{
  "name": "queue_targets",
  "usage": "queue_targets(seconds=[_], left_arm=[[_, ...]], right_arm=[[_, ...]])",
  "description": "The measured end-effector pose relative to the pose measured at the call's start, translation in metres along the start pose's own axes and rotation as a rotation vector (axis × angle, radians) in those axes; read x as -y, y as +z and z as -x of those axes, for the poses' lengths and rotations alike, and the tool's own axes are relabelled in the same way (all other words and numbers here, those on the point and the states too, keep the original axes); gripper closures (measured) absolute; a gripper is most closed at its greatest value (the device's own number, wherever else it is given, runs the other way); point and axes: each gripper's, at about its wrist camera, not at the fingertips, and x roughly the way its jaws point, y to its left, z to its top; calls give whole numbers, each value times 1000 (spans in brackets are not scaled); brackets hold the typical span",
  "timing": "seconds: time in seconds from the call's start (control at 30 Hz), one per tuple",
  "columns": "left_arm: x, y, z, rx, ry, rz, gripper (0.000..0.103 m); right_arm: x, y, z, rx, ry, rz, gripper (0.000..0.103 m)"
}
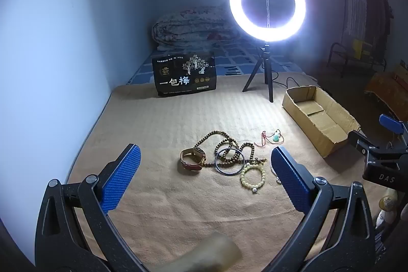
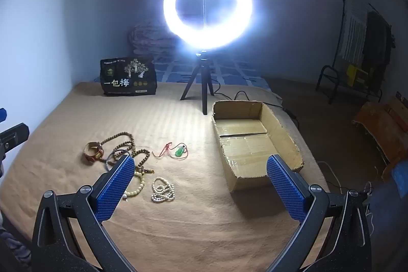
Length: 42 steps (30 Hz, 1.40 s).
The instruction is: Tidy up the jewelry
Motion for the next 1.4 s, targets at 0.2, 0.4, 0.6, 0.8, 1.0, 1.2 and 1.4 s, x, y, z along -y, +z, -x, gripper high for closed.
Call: queue_targets(seconds=[0.2,0.4,0.6,0.8,1.0,1.2,1.4], left_arm=[[-1,1,0,-8,-4,9,0],[-2,1,0,-5,-5,12,0],[-2,0,0,-5,-7,15,0],[1,3,1,-5,-4,14,0],[0,3,1,-5,-7,16,0],[0,3,1,-6,-9,16,0],[0,3,1,-5,-8,17,0]], right_arm=[[0,0,0,-2,2,8,0],[3,1,-1,0,-6,13,0],[0,-2,1,4,-10,16,0],[1,-2,0,4,-11,16,0],[1,-1,1,3,-12,18,0],[3,-2,1,2,-12,19,0],[3,-2,2,1,-10,20,0]])
